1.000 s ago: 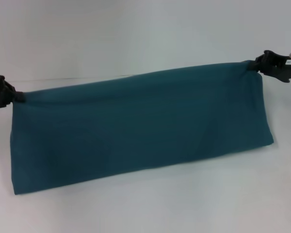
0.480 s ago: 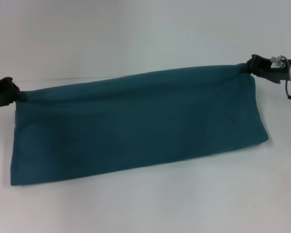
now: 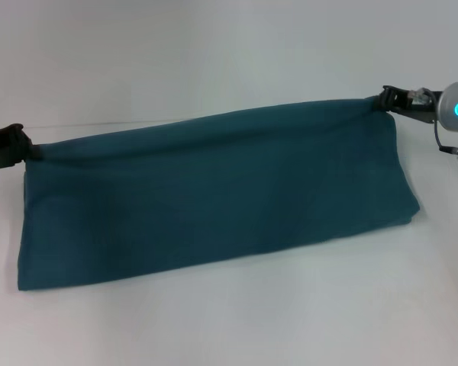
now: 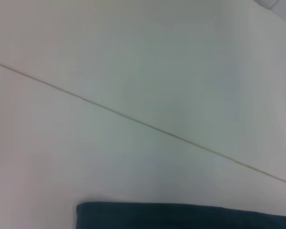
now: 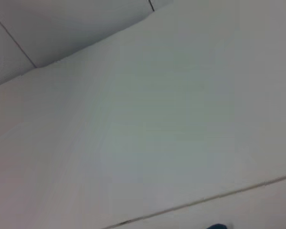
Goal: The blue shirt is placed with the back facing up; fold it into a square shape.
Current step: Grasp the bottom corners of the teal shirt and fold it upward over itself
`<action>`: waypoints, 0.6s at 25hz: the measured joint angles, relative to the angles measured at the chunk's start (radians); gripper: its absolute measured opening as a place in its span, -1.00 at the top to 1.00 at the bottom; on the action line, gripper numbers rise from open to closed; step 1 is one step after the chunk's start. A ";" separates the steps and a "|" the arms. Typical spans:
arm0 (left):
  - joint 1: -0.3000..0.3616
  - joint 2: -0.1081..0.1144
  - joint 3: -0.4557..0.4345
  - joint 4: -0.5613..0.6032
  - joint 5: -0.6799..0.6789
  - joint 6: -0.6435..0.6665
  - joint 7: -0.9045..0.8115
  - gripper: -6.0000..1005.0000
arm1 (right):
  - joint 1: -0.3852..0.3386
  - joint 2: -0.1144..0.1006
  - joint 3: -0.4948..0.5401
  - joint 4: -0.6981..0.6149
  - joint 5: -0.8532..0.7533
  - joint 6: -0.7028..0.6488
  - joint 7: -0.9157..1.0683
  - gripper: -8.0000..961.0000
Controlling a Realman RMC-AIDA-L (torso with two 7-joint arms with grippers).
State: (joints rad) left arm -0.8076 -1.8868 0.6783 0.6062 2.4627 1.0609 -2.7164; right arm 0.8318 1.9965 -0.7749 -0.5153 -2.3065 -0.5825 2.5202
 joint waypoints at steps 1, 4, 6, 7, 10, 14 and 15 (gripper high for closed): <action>0.001 0.000 0.000 0.000 0.000 -0.002 -0.001 0.96 | 0.005 0.000 -0.008 0.001 0.000 0.006 0.002 0.89; 0.001 0.000 0.001 0.000 0.001 -0.007 -0.002 0.95 | 0.018 0.000 -0.016 0.009 -0.001 0.019 0.003 0.89; 0.001 0.000 0.001 0.002 0.001 -0.010 -0.002 0.95 | 0.025 -0.001 -0.016 0.018 -0.002 0.025 0.003 0.90; 0.000 0.000 0.001 0.003 0.001 -0.012 0.000 0.95 | 0.026 -0.001 -0.016 0.020 -0.002 0.027 0.004 0.90; -0.003 0.000 0.001 0.003 0.001 -0.022 0.004 0.94 | 0.028 -0.001 -0.017 0.025 -0.002 0.033 0.005 0.90; -0.006 0.000 0.001 0.000 0.001 -0.034 0.005 0.94 | 0.029 -0.002 -0.017 0.028 -0.002 0.038 0.004 0.90; -0.007 0.000 0.001 0.000 0.001 -0.036 0.005 0.94 | 0.029 -0.002 -0.017 0.030 -0.002 0.039 0.003 0.90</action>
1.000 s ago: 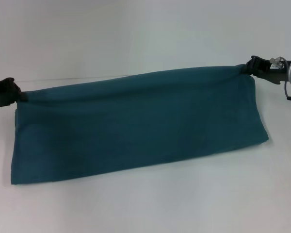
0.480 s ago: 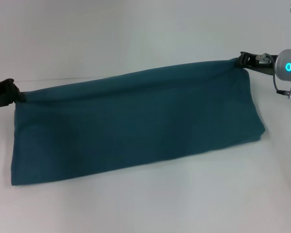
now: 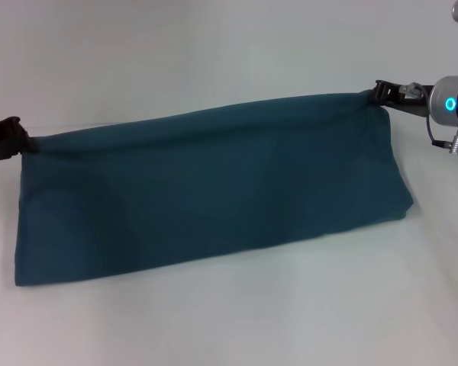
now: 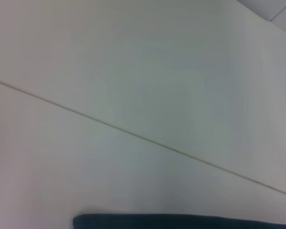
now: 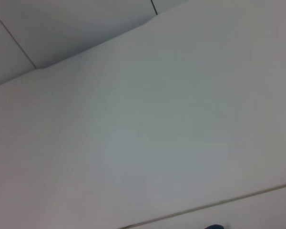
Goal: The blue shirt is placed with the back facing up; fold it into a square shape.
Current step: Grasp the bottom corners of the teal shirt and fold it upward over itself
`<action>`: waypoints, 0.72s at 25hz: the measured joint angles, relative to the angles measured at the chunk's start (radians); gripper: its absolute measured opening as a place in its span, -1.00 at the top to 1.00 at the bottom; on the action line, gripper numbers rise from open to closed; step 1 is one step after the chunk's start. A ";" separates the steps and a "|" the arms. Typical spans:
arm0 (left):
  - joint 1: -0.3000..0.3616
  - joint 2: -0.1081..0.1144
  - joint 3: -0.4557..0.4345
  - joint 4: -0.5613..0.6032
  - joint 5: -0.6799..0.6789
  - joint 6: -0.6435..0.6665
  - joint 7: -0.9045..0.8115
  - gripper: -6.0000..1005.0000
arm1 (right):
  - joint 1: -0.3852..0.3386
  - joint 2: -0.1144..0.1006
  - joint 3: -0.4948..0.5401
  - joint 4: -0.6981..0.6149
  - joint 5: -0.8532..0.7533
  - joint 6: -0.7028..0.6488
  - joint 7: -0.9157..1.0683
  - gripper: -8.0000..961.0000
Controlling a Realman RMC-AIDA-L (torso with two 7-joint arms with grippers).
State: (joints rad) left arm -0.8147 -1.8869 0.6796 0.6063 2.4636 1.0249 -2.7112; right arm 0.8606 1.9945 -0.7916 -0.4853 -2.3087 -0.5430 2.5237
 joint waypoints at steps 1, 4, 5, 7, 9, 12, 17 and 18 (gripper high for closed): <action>-0.001 0.000 0.000 0.000 0.000 -0.001 0.000 0.94 | 0.001 0.000 0.000 0.002 0.000 0.002 -0.001 0.90; -0.003 -0.001 0.001 0.000 0.000 -0.003 0.003 0.93 | 0.003 0.000 0.000 0.007 0.000 0.006 -0.003 0.90; -0.004 -0.002 0.001 0.000 -0.001 -0.003 0.006 0.93 | 0.003 -0.001 -0.002 0.007 0.000 0.007 -0.004 0.90; -0.008 -0.002 0.002 0.000 -0.004 -0.005 0.018 0.93 | 0.003 0.000 -0.008 0.007 0.000 0.008 -0.004 0.90; -0.010 -0.005 0.001 0.000 -0.004 -0.014 0.022 0.93 | 0.004 -0.005 -0.012 0.008 -0.001 0.010 -0.003 0.90; -0.009 -0.012 -0.002 0.002 0.000 -0.043 0.018 0.93 | 0.005 -0.024 -0.015 0.017 -0.003 0.019 0.004 0.90; -0.001 -0.015 -0.006 0.000 0.001 -0.069 -0.008 0.69 | 0.030 -0.090 -0.019 0.071 -0.003 0.019 0.007 0.77; -0.001 -0.017 -0.006 0.000 0.001 -0.069 -0.008 0.63 | 0.037 -0.104 -0.021 0.082 -0.003 0.011 0.007 0.74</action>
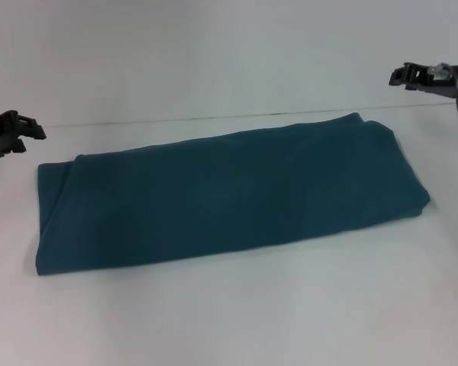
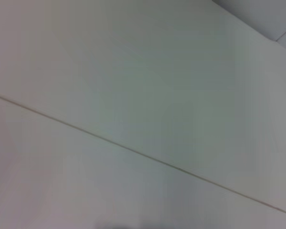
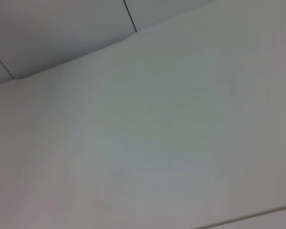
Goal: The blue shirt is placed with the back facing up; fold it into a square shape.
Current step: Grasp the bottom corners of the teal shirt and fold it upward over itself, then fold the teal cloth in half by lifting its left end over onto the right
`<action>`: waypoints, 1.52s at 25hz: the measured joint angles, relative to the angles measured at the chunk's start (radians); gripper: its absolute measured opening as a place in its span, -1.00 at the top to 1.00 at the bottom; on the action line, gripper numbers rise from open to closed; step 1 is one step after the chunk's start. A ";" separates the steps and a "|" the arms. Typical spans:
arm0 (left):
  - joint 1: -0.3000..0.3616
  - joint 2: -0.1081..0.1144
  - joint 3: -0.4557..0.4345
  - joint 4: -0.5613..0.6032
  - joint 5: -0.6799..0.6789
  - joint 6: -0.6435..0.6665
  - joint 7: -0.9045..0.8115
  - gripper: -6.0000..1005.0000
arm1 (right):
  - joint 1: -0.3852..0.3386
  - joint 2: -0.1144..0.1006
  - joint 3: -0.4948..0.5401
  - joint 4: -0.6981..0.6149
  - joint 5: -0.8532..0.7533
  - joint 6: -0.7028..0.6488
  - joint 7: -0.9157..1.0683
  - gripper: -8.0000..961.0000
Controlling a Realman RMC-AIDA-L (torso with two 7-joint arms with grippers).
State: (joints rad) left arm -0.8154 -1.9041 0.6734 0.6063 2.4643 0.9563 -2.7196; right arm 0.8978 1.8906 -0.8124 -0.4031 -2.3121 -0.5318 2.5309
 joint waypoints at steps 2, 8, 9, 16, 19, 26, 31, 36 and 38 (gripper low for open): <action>0.000 -0.004 0.000 0.003 0.000 0.001 0.000 0.33 | 0.007 -0.014 -0.003 0.009 -0.005 -0.011 0.005 0.69; 0.006 -0.009 0.001 0.011 -0.007 0.016 0.000 -0.30 | -0.003 -0.030 0.002 -0.013 -0.027 -0.085 0.031 0.19; 0.011 -0.009 -0.001 0.019 -0.010 0.021 0.000 -0.38 | -0.010 -0.032 0.006 -0.024 -0.023 -0.115 0.030 0.11; 0.100 -0.022 -0.004 0.122 -0.198 0.144 0.035 -0.52 | -0.137 -0.012 0.068 -0.213 0.141 -0.422 -0.028 -0.32; 0.165 -0.027 -0.005 0.140 -0.339 0.237 0.069 -0.57 | -0.210 -0.011 0.110 -0.243 0.281 -0.594 -0.101 -0.37; 0.305 -0.094 -0.047 0.125 -0.518 0.360 0.137 -0.56 | -0.367 -0.001 0.169 -0.227 0.424 -0.876 -0.197 -0.19; 0.363 -0.129 -0.065 0.065 -0.605 0.405 0.211 -0.56 | -0.412 -0.002 0.191 -0.164 0.425 -0.981 -0.262 -0.19; 0.365 -0.134 -0.066 -0.028 -0.608 0.362 0.238 -0.56 | -0.398 -0.010 0.197 -0.127 0.423 -1.015 -0.294 -0.18; 0.363 -0.136 -0.066 -0.052 -0.607 0.331 0.243 -0.56 | -0.386 -0.008 0.192 -0.126 0.416 -1.013 -0.297 -0.18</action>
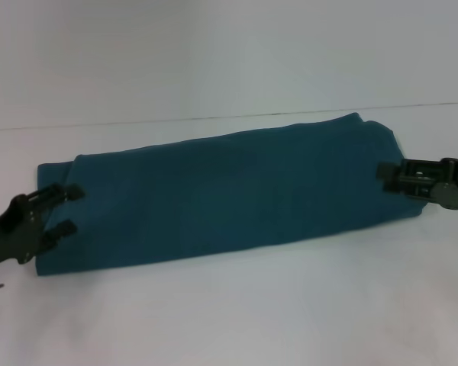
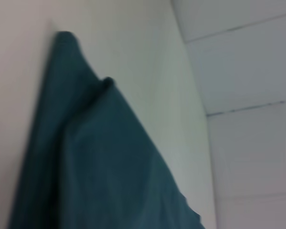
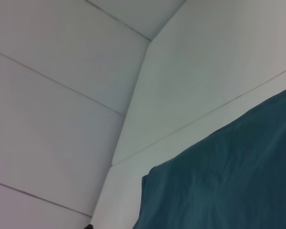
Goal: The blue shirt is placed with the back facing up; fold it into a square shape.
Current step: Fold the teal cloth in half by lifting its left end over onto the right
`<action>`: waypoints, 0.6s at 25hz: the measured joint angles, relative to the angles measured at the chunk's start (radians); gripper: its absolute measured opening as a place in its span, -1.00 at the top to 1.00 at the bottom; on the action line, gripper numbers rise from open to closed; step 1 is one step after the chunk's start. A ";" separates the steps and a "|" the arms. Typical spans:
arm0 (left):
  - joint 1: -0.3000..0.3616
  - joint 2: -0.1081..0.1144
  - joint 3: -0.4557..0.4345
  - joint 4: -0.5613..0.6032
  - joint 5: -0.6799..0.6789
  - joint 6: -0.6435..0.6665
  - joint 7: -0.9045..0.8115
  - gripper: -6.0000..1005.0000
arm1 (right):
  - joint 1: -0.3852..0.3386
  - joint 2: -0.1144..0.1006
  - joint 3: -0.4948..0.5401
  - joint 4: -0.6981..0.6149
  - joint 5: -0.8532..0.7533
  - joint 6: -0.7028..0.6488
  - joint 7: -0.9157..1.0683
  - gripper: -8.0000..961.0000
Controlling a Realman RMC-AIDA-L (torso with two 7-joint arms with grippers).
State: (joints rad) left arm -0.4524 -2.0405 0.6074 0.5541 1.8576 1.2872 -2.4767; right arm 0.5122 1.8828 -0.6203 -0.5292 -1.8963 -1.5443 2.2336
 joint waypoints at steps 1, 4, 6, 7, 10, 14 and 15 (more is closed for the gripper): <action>-0.001 -0.001 0.000 -0.013 0.001 -0.019 0.003 -0.56 | 0.007 0.002 -0.001 0.000 -0.006 0.004 -0.001 -0.19; -0.001 -0.002 0.004 -0.042 0.004 -0.077 0.012 -0.56 | 0.023 0.006 -0.003 0.000 -0.024 0.024 -0.001 -0.19; 0.003 -0.003 0.005 -0.053 0.005 -0.112 0.015 -0.56 | 0.027 0.008 -0.004 0.001 -0.028 0.032 -0.001 -0.19; 0.005 -0.003 0.005 -0.057 0.005 -0.122 0.016 -0.56 | 0.028 0.009 -0.005 0.001 -0.029 0.034 -0.001 -0.19; 0.009 -0.004 0.007 -0.072 0.009 -0.144 0.024 -0.56 | 0.028 0.014 -0.005 0.001 -0.029 0.041 -0.002 -0.19; 0.009 -0.004 0.007 -0.092 0.030 -0.163 0.025 -0.56 | 0.028 0.017 -0.004 0.002 -0.029 0.047 -0.002 -0.19; 0.009 -0.004 0.007 -0.098 0.033 -0.168 0.025 -0.56 | 0.028 0.017 -0.004 0.003 -0.030 0.048 -0.002 -0.19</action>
State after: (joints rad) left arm -0.4434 -2.0443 0.6149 0.4563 1.8907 1.1192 -2.4515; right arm 0.5404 1.9001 -0.6244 -0.5264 -1.9260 -1.4966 2.2319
